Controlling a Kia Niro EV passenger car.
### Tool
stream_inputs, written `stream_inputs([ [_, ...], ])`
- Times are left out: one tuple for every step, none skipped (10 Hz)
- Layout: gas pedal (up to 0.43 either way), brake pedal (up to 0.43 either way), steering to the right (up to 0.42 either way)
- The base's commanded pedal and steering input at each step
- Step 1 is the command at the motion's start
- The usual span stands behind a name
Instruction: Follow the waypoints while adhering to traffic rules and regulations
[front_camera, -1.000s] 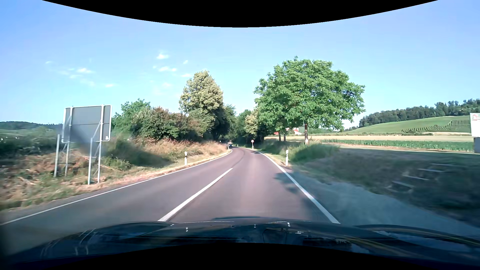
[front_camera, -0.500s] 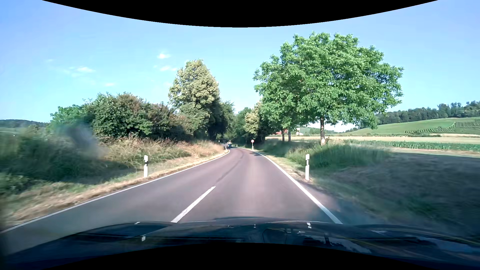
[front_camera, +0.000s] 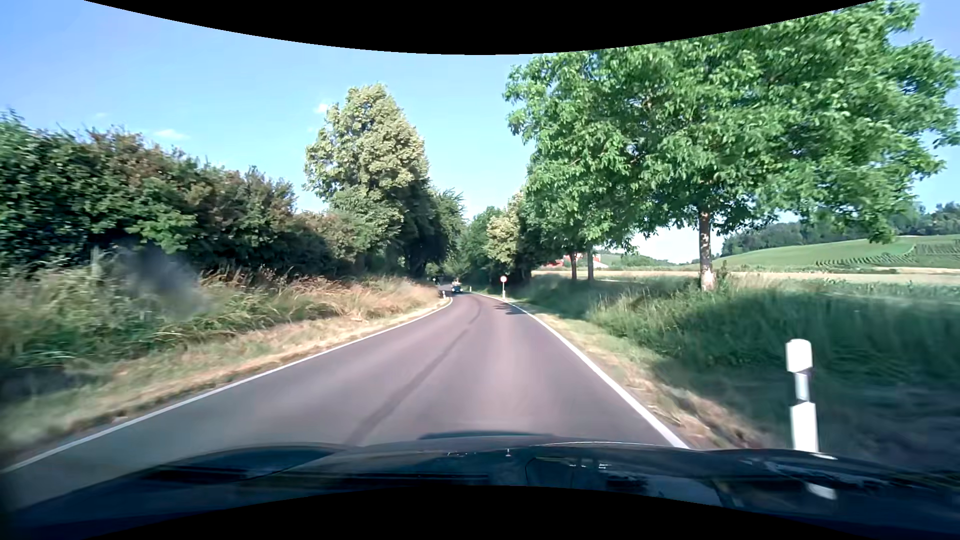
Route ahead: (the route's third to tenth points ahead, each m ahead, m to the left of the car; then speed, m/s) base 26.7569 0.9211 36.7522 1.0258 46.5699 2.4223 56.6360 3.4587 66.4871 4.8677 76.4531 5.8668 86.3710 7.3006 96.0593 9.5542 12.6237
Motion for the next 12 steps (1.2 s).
stream_inputs([
  [0.248,0.0,-0.002],
  [0.24,0.0,-0.002],
  [0.24,0.0,-0.002],
  [0.24,0.0,-0.003],
  [0.228,0.0,-0.005],
  [0.228,0.0,-0.006],
  [0.228,0.0,-0.007],
  [0.228,0.0,-0.009],
  [0.22,0.0,-0.012],
  [0.22,0.0,-0.015],
  [0.209,0.0,-0.015],
  [0.209,0.0,-0.015],
])
